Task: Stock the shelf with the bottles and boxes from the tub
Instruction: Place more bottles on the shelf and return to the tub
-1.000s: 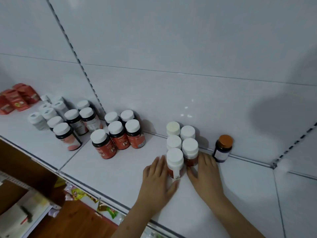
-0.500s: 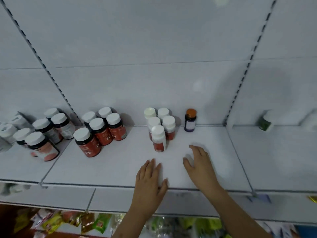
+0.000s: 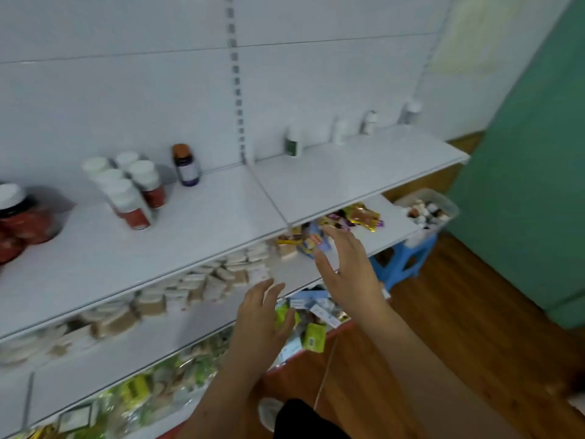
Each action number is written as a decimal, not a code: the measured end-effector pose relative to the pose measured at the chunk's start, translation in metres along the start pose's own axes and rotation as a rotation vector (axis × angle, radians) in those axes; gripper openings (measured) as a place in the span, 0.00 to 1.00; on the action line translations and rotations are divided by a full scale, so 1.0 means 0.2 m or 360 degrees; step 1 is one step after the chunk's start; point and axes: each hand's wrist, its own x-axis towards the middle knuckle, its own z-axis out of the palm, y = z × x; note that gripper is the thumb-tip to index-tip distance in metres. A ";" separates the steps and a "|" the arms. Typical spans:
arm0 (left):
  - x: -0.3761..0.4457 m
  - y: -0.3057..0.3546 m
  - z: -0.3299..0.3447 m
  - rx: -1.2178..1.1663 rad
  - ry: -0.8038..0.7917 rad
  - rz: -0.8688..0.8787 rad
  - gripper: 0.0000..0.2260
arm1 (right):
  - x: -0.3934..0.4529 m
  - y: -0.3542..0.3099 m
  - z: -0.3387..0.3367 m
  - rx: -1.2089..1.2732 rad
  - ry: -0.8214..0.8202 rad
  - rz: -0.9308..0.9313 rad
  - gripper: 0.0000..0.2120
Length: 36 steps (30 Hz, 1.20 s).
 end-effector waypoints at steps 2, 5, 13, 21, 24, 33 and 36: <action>0.02 0.15 0.09 -0.0039 -0.0128 0.0065 0.28 | -0.06 0.11 -0.17 -0.0044 0.0081 0.0064 0.29; 0.07 0.35 0.23 -0.0037 -0.0248 0.0247 0.30 | -0.12 0.28 -0.39 -0.0062 0.0194 0.0185 0.26; 0.32 0.88 0.72 -0.0053 -0.0552 0.0512 0.28 | -0.14 0.80 -0.91 -0.0129 0.0394 0.0386 0.24; 0.70 1.61 1.28 -0.0138 -0.0622 0.0624 0.30 | -0.06 1.50 -1.56 -0.0257 0.0493 0.0494 0.24; 0.83 1.79 1.46 -0.0135 -0.0630 0.0668 0.28 | -0.04 1.72 -1.74 -0.0297 0.0506 0.0539 0.23; 1.25 2.00 1.86 -0.0193 -0.0677 0.0573 0.31 | 0.22 2.28 -1.95 -0.0230 0.0462 0.0654 0.24; 1.46 2.01 2.01 -0.0247 -0.0734 0.0519 0.32 | 0.40 2.47 -1.98 -0.0239 0.0416 0.0665 0.25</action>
